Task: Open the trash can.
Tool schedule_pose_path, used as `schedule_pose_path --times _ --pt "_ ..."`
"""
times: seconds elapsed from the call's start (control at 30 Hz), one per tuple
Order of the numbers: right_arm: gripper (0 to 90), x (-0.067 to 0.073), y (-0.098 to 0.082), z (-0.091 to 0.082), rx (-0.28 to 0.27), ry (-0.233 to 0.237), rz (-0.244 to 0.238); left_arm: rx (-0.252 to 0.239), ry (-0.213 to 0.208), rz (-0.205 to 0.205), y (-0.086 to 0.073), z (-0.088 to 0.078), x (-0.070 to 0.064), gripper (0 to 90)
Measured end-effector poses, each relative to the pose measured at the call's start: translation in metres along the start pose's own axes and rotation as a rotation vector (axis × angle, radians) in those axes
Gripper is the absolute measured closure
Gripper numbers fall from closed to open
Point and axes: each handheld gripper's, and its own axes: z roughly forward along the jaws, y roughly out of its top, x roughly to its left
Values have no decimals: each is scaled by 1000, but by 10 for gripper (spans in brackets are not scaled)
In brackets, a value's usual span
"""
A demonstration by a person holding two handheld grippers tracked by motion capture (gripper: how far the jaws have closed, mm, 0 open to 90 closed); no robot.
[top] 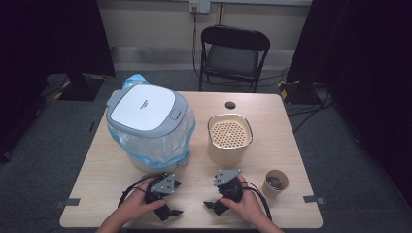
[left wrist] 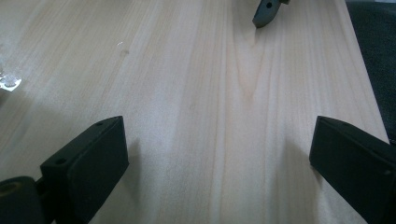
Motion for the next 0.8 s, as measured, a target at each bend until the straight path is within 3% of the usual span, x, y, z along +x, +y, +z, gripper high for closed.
schedule_pose_path --times 0.5,0.53,0.6,0.63,0.7,0.8 --pt "1 -2 1 0 10 17 -8 8 -1 -3 0 0 0 35" --pt "33 -2 3 -2 32 19 -7 7 -4 -2 0 0 0 35" --pt "271 -4 7 -6 36 38 -27 1 -5 0 0 0 0 35" --pt "321 -6 9 -9 43 50 -31 7 -4 -2 0 0 0 35" --pt "298 -10 12 -12 64 59 -19 4 -4 -1 0 0 0 35" --pt "367 -12 17 -20 71 82 -11 -4 -2 -1 0 0 0 35"
